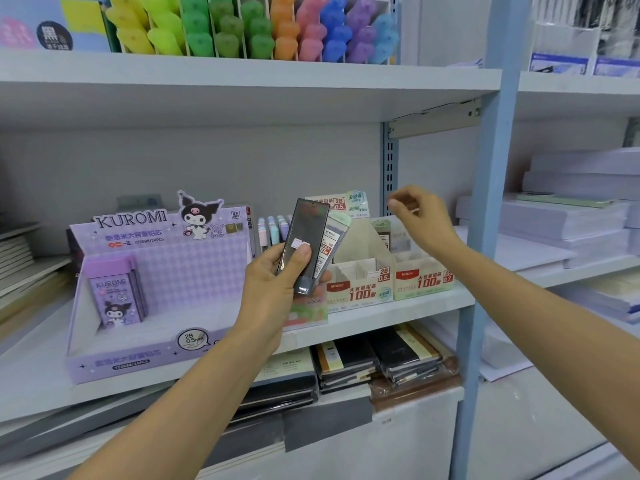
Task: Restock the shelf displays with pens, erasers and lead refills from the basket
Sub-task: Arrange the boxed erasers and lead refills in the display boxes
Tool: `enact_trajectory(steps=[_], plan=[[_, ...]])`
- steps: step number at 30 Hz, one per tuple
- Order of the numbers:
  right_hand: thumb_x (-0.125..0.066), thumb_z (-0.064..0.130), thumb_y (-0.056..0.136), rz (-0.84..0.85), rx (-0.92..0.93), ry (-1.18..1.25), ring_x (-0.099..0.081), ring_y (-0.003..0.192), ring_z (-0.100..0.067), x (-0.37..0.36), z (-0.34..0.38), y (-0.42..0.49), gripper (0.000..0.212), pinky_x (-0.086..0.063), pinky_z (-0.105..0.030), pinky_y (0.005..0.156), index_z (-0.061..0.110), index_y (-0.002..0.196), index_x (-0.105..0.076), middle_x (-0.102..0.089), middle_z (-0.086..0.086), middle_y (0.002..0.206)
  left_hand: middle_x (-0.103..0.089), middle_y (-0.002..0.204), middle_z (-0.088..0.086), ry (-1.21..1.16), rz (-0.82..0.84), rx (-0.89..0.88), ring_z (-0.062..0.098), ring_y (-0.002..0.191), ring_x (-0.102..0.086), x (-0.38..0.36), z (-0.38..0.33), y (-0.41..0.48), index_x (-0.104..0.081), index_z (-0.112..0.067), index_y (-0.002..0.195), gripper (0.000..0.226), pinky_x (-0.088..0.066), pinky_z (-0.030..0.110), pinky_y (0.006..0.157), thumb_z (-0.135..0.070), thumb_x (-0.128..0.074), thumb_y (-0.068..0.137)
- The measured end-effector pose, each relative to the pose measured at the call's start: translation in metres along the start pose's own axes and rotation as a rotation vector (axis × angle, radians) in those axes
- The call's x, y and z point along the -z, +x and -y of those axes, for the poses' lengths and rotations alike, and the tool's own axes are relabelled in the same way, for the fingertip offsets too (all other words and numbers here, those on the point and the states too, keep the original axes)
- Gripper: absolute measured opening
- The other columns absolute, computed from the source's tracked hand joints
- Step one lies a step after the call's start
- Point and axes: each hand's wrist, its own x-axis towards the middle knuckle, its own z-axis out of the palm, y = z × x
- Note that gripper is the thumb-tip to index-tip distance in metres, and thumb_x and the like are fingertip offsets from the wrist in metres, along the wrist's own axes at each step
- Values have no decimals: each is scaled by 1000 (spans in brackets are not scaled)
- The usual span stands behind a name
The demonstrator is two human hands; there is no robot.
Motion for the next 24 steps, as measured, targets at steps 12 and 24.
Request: enact_trajectory(steps=[12, 24], plan=[[-54, 21, 97, 297, -3, 538, -63, 87, -18, 30, 50, -20, 23, -52, -26, 73, 14, 118, -62, -70, -5, 98, -76, 94, -4, 20, -19, -5, 11, 86, -73, -23, -4, -3, -66, -25, 104, 11, -58, 29, 66, -27, -58, 96], [-47, 18, 101, 8, -88, 134, -59, 84, -12, 24, -24, 8, 23, -51, -22, 67, 15, 122, -56, -62, -3, 104, -76, 87, 2, 32, -3, 50, 15, 70, -72, -17, 0, -1, -65, -11, 116, 27, -60, 25, 63, -26, -61, 93]])
